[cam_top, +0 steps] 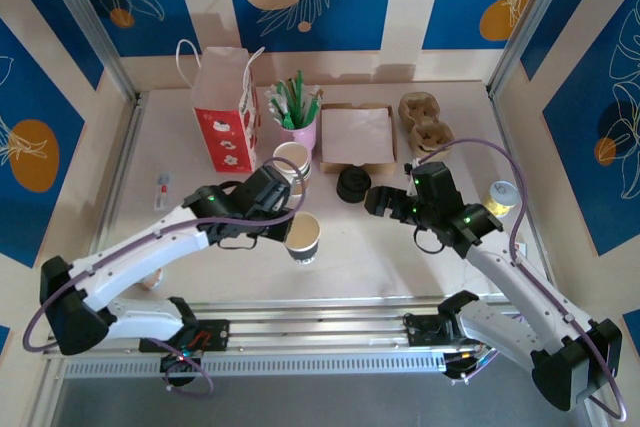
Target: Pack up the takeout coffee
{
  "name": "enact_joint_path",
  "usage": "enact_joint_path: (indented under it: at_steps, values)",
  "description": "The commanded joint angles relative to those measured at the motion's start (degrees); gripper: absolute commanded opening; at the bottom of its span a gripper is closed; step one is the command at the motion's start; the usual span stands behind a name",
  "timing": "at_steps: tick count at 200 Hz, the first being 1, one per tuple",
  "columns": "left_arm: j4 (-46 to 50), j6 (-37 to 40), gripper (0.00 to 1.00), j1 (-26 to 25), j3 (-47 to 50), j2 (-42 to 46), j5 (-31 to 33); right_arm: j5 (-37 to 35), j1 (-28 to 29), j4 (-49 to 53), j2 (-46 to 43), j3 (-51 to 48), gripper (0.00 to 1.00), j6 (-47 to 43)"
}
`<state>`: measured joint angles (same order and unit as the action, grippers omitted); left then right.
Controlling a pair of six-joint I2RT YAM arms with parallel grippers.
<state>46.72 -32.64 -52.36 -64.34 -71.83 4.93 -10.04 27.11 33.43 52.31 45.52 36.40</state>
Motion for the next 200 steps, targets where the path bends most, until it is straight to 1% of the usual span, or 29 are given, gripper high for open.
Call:
enact_joint_path:
  at_steps: [1,57,132,153,169,181,200]
  values:
    - [-5.08,-0.36,0.0,-0.8,1.94,-2.27,-0.66,1.08,-0.35,2.23,-1.8,-0.64,0.99,0.51]
    - [-8.17,-0.32,0.0,-1.25,4.04,-6.93,-1.67,0.99,-0.48,3.21,-3.78,-1.4,0.99,0.16]
    - [-7.22,0.28,0.0,-1.61,2.91,-9.88,-1.28,1.25,-0.44,3.48,-3.84,-1.54,0.99,0.16]
    - [-6.68,0.56,0.07,-1.61,2.21,-10.41,-1.08,1.43,-0.48,3.48,-3.87,-1.58,0.99,0.25]
    - [-6.55,0.72,0.08,-1.61,1.85,-10.36,-0.85,1.43,-0.61,3.72,-3.9,-1.55,0.99,0.16]
    - [-6.3,0.81,0.11,-1.61,1.46,-10.35,-0.54,1.47,-0.48,3.83,-3.97,-1.41,0.99,0.16]
    - [-5.65,1.19,0.21,-1.63,0.59,-10.37,-0.04,1.52,-0.48,4.01,-4.13,-1.35,0.99,-0.01]
